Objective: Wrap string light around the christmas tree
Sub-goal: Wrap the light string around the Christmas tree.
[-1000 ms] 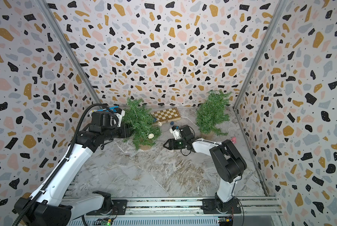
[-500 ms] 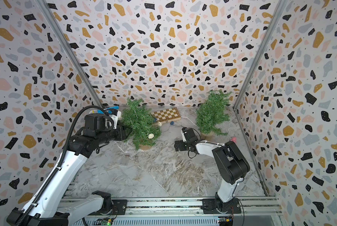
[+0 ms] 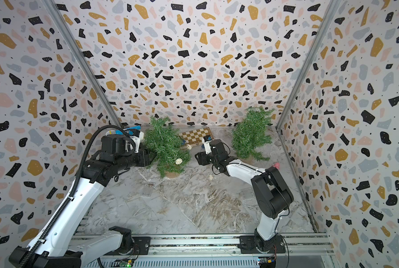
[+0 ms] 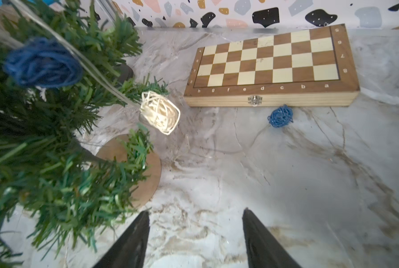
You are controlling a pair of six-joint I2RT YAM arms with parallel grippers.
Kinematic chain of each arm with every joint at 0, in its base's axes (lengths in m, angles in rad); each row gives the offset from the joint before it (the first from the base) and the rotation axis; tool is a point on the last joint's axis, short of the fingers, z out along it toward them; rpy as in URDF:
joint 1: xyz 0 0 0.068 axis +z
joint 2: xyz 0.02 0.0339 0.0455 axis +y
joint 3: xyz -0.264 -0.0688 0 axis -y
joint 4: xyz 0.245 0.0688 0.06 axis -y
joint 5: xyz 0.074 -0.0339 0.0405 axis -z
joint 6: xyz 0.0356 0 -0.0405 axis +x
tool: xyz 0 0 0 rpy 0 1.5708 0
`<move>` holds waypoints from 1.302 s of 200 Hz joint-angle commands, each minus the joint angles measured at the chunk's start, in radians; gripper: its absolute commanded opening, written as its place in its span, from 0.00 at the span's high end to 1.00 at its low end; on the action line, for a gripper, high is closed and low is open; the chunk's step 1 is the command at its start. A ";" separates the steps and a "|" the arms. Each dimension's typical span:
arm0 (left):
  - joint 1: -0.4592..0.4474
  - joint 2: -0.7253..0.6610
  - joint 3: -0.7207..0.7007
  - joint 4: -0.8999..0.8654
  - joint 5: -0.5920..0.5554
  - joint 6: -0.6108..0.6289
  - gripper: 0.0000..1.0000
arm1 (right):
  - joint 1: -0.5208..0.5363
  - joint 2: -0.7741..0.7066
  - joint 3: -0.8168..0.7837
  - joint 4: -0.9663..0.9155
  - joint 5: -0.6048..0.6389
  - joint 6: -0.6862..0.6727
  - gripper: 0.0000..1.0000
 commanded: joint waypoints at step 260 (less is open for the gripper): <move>-0.007 0.049 0.036 0.060 0.068 -0.063 0.46 | 0.076 -0.013 0.303 -0.210 0.379 -0.260 0.93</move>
